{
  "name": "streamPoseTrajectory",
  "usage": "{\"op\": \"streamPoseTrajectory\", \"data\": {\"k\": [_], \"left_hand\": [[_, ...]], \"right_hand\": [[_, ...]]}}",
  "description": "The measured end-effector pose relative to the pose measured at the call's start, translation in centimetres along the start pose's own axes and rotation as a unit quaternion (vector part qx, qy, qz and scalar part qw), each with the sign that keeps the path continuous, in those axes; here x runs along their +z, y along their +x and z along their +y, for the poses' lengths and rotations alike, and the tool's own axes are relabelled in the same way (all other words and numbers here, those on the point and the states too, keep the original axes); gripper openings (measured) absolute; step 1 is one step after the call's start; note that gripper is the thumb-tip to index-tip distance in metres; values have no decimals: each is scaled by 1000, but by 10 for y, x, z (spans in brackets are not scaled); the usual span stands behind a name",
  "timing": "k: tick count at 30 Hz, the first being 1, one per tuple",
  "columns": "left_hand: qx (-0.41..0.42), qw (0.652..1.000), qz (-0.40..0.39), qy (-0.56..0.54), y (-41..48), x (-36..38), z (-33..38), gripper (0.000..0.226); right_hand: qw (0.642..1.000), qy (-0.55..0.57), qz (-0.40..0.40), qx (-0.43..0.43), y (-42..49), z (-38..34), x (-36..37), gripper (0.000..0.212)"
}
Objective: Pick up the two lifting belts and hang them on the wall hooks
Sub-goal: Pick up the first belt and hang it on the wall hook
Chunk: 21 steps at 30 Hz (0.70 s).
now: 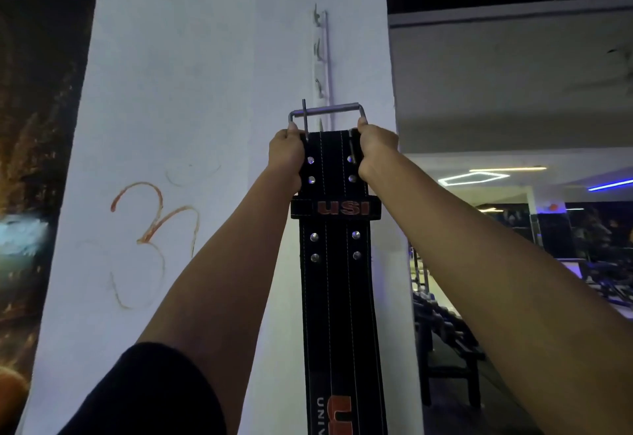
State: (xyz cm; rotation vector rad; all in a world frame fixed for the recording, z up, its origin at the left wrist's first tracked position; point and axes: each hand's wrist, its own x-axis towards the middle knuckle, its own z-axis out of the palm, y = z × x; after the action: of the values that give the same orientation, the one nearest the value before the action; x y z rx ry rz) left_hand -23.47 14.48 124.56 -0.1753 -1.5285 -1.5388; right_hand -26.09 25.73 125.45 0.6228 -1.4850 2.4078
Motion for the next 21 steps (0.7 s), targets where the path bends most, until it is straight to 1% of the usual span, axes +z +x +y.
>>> {"op": "streamPoseTrajectory", "data": {"k": [4, 9, 13, 15, 18, 21], "left_hand": [[-12, 1000, -7, 14, 22, 1, -12, 45], [-2, 1000, -20, 22, 21, 0, -20, 34], [0, 1000, -15, 19, 25, 1, -12, 33], [-14, 1000, -14, 22, 29, 0, -11, 35], [-59, 998, -22, 30, 31, -5, -21, 38], [-55, 998, -14, 20, 27, -7, -32, 36]], "right_hand": [[1000, -12, -14, 15, 21, 10, 2, 34], [1000, -10, -13, 18, 23, 20, 1, 34], [1000, -10, -15, 22, 21, 12, 4, 27], [999, -14, -11, 28, 21, 11, 6, 28], [998, -31, -4, 45, 22, 20, 6, 33], [999, -32, -5, 37, 21, 29, 4, 40]]}}
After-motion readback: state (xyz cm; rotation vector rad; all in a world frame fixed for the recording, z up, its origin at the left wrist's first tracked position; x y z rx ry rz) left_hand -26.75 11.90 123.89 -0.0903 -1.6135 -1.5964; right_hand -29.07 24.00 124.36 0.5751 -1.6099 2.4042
